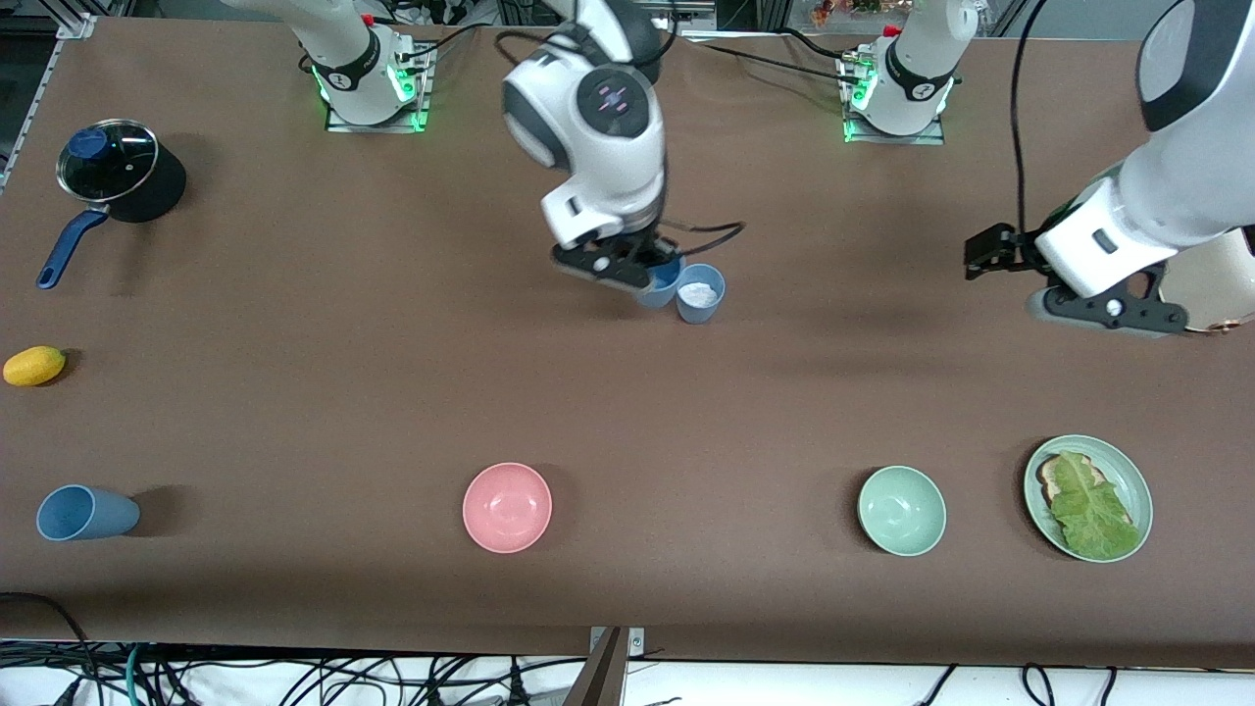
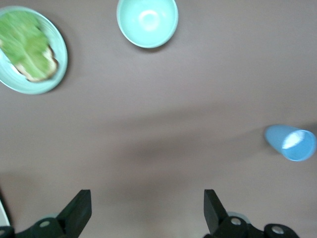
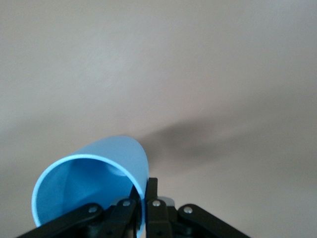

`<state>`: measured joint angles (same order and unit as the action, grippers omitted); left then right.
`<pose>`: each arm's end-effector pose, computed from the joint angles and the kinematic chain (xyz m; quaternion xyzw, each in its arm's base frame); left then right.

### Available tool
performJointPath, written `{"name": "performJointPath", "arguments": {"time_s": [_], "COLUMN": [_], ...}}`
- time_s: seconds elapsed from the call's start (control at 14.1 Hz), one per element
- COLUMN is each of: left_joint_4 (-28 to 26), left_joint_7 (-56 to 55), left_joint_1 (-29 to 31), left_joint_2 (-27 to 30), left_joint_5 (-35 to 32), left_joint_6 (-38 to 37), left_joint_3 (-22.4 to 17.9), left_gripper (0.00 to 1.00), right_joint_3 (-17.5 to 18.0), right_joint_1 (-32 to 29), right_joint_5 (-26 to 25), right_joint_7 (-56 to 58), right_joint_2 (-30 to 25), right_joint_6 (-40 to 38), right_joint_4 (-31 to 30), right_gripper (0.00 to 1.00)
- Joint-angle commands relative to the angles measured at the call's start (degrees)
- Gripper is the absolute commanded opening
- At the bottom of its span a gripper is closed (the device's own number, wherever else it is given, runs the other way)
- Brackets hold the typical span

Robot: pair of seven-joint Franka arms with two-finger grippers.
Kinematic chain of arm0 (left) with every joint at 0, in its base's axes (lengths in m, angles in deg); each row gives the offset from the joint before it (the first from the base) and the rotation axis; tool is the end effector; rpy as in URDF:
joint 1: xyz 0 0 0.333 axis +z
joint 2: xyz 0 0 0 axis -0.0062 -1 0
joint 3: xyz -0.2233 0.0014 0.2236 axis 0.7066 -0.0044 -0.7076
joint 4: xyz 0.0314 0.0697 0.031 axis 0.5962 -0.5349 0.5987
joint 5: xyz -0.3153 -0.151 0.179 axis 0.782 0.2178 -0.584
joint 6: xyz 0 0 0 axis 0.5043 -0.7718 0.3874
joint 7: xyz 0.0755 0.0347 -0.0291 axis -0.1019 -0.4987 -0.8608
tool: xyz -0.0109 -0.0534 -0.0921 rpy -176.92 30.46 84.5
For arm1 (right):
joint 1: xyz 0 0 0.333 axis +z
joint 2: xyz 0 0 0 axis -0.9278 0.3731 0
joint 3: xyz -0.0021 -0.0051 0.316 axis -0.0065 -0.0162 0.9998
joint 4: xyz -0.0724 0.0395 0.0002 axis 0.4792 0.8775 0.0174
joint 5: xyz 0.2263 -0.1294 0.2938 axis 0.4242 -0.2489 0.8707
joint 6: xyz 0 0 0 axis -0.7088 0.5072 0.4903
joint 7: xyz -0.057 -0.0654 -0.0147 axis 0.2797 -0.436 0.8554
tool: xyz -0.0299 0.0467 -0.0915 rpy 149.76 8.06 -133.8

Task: Stack blue cups with both arms
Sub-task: 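Lower the right gripper's cup onto the placed cup while the left gripper withdraws, then open the right gripper to release the cup on the stack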

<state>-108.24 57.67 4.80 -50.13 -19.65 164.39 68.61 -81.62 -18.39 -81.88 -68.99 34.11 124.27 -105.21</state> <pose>0.5766 -0.0579 0.5534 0.9957 -0.0801 -0.0469 0.0015 0.4533 0.5629 0.4016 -0.9820 0.1871 0.0113 0.0228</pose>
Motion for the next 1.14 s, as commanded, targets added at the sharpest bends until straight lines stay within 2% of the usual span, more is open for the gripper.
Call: {"name": "performJointPath", "arguments": {"time_s": [0.0,0.21,0.43,0.92,0.99,1.06], "left_joint_4": [-12.37,-11.24,-7.90,-7.80,-7.80,-7.80], "left_joint_7": [4.13,4.04,0.89,0.35,0.35,0.35], "left_joint_1": [-5.56,-5.85,-5.94,-6.20,-6.20,-6.20], "left_joint_2": [8.77,8.51,7.02,7.10,7.10,7.10], "left_joint_5": [1.68,1.43,1.34,1.25,1.16,1.16], "left_joint_6": [8.88,7.23,4.58,4.14,4.06,3.88], "left_joint_3": [-9.26,-9.29,-9.29,-9.20,-9.29,-9.29], "left_gripper": [1.00,1.00,1.00,1.00,1.00,1.00], "right_joint_3": [-0.86,-0.94,-1.30,-1.38,-1.38,-1.47], "right_joint_1": [3.81,4.44,3.82,3.82,3.82,3.82], "right_joint_5": [-0.16,-0.60,-0.69,-0.87,-0.87,-0.87], "right_joint_7": [-7.76,-8.75,-7.69,-7.86,-7.86,-7.78], "right_joint_2": [5.38,5.73,6.96,8.90,8.81,8.72], "right_joint_6": [-1.95,-1.86,-1.16,0.87,0.87,0.78], "right_joint_4": [8.38,8.12,8.30,8.47,8.47,8.56], "right_gripper": [0.01,0.02,0.02,0.05,0.11,0.30]}}
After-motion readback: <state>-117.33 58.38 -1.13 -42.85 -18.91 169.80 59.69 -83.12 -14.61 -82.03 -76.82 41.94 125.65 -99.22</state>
